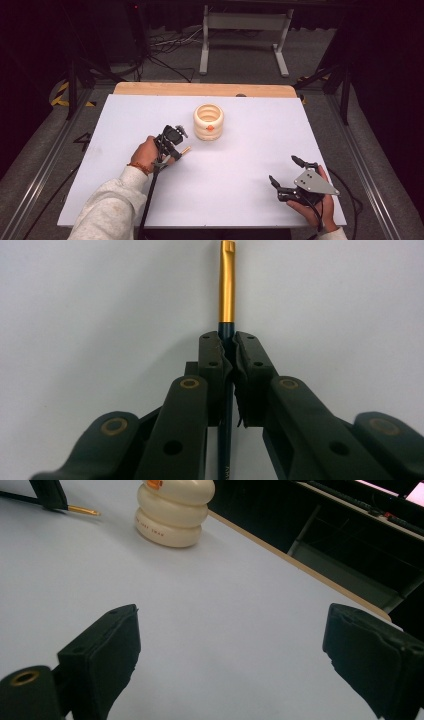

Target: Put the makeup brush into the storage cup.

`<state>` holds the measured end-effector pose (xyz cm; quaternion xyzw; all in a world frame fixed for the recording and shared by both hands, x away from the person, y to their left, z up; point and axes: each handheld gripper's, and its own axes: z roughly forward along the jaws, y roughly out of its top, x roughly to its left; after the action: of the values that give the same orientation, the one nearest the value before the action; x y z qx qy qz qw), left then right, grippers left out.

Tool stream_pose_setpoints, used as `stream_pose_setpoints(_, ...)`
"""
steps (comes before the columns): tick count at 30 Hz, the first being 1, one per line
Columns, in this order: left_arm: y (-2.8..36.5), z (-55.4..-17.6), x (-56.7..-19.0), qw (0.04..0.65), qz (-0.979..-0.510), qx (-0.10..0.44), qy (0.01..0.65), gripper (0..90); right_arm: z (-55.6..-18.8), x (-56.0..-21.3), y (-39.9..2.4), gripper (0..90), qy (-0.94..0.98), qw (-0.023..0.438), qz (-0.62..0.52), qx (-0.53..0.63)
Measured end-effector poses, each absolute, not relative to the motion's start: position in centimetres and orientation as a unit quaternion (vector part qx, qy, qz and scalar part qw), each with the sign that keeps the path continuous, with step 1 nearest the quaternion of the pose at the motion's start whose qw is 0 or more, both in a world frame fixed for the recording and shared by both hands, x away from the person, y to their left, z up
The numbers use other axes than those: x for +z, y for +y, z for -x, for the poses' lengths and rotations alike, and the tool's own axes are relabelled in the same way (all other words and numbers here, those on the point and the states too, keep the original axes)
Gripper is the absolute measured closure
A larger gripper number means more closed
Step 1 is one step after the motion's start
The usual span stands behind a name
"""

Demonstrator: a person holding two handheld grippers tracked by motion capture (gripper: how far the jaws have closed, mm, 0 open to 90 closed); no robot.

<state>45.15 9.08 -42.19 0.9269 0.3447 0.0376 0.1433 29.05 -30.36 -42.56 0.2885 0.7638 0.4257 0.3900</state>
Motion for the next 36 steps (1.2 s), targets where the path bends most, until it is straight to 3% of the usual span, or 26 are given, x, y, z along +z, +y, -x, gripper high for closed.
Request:
stream_pose_setpoints(19,10.9,-43.4,-39.6,0.245,-0.904,0.102,0.336,83.3,-28.9,-42.4,-30.5,9.7,0.754,0.399,-0.292,0.432)
stream_pose_setpoints(36,12.4,-42.3,-38.5,0.316,-0.888,0.116,0.315,83.3,-28.7,-42.2,-30.7,10.1,0.742,0.41,-0.298,0.438)
